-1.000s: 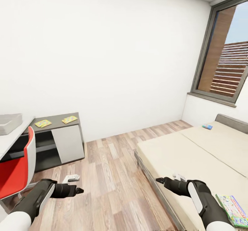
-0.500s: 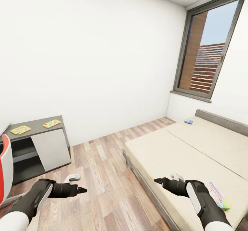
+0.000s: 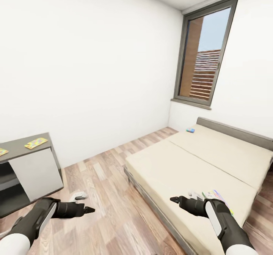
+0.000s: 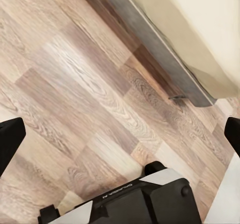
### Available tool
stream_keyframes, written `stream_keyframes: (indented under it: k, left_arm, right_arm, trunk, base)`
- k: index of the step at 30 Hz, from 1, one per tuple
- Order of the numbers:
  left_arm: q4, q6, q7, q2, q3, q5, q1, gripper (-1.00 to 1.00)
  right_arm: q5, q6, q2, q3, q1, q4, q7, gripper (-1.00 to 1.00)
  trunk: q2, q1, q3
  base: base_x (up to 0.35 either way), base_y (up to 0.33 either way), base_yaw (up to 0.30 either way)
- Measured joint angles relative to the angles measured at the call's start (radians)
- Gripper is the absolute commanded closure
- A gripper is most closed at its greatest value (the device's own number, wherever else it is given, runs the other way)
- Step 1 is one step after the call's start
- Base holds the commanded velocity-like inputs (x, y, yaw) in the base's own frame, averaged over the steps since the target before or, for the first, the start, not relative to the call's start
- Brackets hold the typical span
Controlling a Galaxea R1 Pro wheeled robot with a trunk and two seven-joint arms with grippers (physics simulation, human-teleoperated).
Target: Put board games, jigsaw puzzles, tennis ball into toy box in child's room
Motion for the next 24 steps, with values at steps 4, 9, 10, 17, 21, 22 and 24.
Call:
stream_keyframes:
  k: [4,9,10,17,21,22,24]
  left_arm:
    - [0.000,0.000,-0.001,0.001,0.000,0.000,0.000,-1.00]
    - [0.000,-0.001,-0.001,0.002,0.000,0.000,0.000,-1.00]
    - [0.000,-0.001,-0.001,0.003,0.000,0.000,0.000,-1.00]
    - [0.000,-0.026,-0.001,0.007,0.000,-0.001,0.000,-1.00]
    - [0.000,-0.034,-0.001,0.009,0.000,-0.001,0.000,-1.00]
    - [0.000,-0.035,-0.001,0.009,0.000,-0.001,0.000,-1.00]
    - [0.000,-0.036,-0.001,0.010,0.000,-0.001,0.000,-1.00]
  right_arm:
    - [0.000,0.000,-0.002,-0.001,0.000,0.000,0.001,-1.00]
    - [-0.004,0.001,-0.004,-0.003,0.000,0.000,0.002,-1.00]
    - [-0.005,0.001,-0.004,-0.003,0.000,0.000,0.002,-1.00]
    - [-0.012,0.001,-0.006,-0.006,0.000,0.001,0.003,-1.00]
    - [-0.013,0.001,-0.007,-0.007,0.000,0.001,0.004,-1.00]
    - [-0.013,0.001,-0.007,-0.007,0.000,0.002,0.004,-1.00]
    - [-0.013,0.001,-0.008,-0.008,0.000,0.002,0.005,-1.00]
  trunk:
    - [0.000,0.000,0.000]
    - [0.000,0.000,0.000]
    - [0.000,0.000,0.000]
    - [0.000,0.000,0.000]
    - [0.000,0.000,0.000]
    - [0.000,0.000,0.000]
    - [0.000,0.000,0.000]
  base:
    - [0.000,0.066,-0.281]
    - [0.000,0.027,-0.280]
    - [0.000,0.013,-0.280]
    - [0.000,0.005,-0.280]
    - [0.000,0.001,-0.280]
    - [0.000,0.001,-0.280]
    - [0.000,0.001,-0.280]
